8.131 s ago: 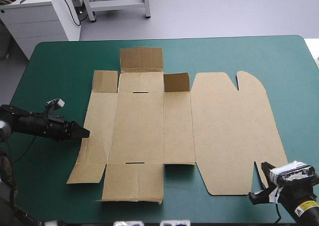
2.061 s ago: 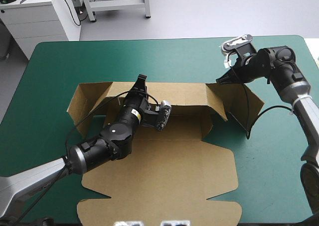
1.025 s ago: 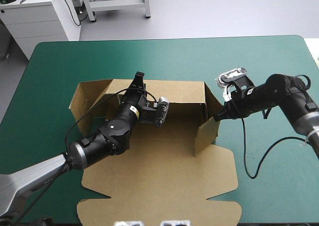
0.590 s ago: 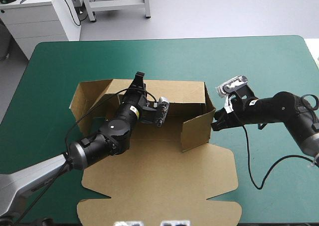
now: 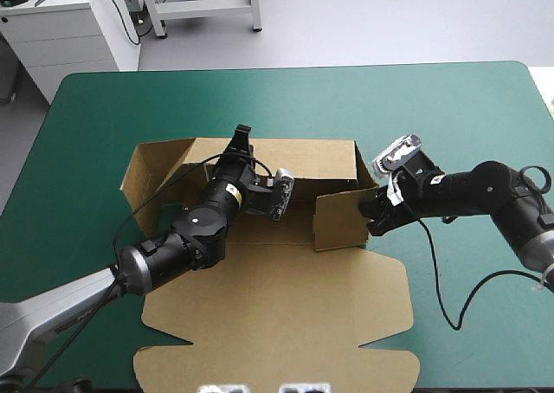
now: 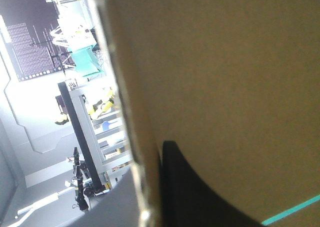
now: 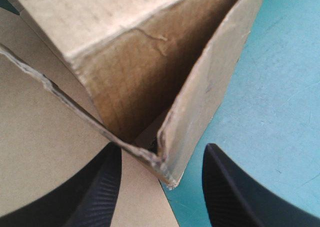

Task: Fold the box

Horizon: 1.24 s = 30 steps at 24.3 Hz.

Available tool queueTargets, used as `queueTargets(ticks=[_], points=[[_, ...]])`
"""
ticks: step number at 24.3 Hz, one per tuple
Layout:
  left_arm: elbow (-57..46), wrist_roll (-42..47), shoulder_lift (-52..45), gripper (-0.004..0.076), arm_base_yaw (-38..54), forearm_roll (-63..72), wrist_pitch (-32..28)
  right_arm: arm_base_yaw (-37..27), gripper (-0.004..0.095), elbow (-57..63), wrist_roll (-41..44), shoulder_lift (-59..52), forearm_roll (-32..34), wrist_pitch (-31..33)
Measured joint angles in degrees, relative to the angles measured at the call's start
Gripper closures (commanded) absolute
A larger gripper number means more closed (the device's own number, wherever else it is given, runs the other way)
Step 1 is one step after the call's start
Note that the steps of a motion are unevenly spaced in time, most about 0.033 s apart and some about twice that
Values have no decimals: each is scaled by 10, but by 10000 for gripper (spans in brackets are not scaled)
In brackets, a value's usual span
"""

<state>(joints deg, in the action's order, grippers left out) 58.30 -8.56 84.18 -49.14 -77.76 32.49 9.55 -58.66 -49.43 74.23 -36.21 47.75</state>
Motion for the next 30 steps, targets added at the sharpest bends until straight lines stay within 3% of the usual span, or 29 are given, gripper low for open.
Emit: queueTargets(ticks=[3,6,9,12,18,28,29,30], points=[[0,7,1,732,0,-2,-1,4,437,8,2,0,-9,-4],[0,9,1,732,0,-2,-2,63,437,16,24,5,6,-51],[0,9,1,732,0,-2,-2,113,437,17,76,5,58,-103],[0,9,1,732,1,-3,-3,148,437,18,181,10,139,-142],[0,9,2,732,2,-3,-4,155,444,18,291,23,213,-177],[0,5,4,732,4,7,-4,159,504,13,329,73,204,-225],[1,-5,4,732,5,17,-4,159,529,11,330,80,192,-233],[1,-11,4,732,5,22,-3,159,654,11,330,81,188,-235]])
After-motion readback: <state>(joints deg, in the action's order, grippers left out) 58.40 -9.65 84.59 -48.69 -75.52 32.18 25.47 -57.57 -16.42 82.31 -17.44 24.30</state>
